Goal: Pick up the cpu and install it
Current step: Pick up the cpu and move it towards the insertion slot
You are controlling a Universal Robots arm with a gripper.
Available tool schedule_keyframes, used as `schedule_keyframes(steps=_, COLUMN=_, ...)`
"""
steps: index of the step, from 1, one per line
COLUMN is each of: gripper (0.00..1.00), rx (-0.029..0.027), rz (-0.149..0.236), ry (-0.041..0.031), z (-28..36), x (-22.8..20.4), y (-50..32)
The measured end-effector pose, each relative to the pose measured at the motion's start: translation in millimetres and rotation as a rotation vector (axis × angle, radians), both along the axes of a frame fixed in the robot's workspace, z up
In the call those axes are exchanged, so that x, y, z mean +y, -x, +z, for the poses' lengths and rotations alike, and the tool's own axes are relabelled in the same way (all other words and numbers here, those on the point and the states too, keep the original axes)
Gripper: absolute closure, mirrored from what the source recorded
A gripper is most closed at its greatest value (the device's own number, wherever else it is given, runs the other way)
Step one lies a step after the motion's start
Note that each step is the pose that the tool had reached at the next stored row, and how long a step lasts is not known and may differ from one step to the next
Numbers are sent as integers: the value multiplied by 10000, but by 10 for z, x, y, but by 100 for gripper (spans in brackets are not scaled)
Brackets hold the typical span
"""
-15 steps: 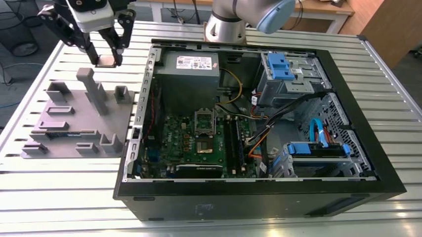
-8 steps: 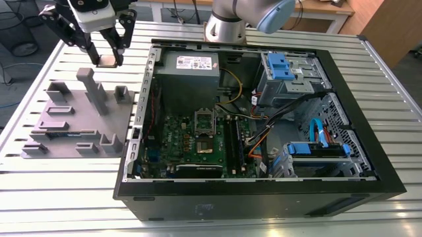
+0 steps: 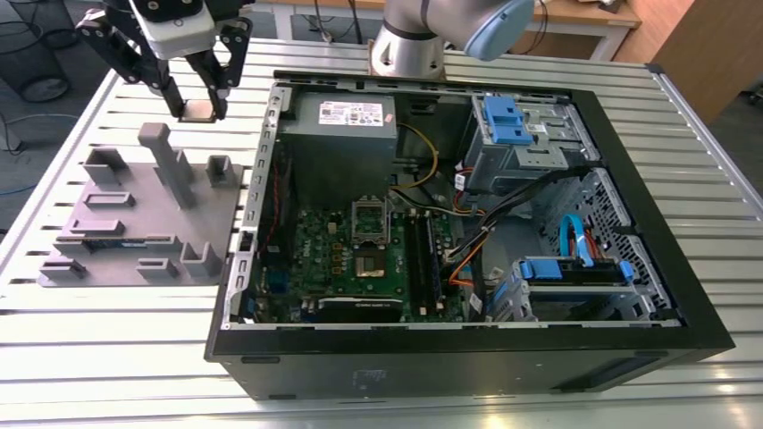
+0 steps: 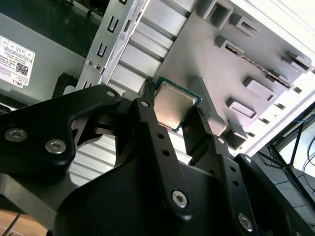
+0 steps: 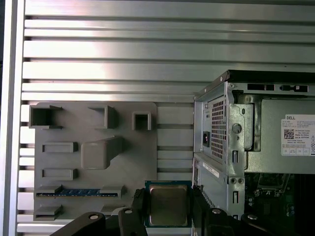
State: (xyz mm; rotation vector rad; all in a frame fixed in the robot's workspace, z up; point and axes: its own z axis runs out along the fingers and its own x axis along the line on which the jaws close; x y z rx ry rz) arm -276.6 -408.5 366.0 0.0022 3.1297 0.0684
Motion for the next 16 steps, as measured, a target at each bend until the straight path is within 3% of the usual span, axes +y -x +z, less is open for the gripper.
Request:
schedule_keyframes(steps=7, gripper=53, rx=0, rz=0, ry=-1, z=-3, x=1, y=-35)
schedule_keyframes(steps=16, gripper=53, rx=7, rz=1, ry=0, z=-8, x=1, y=-227)
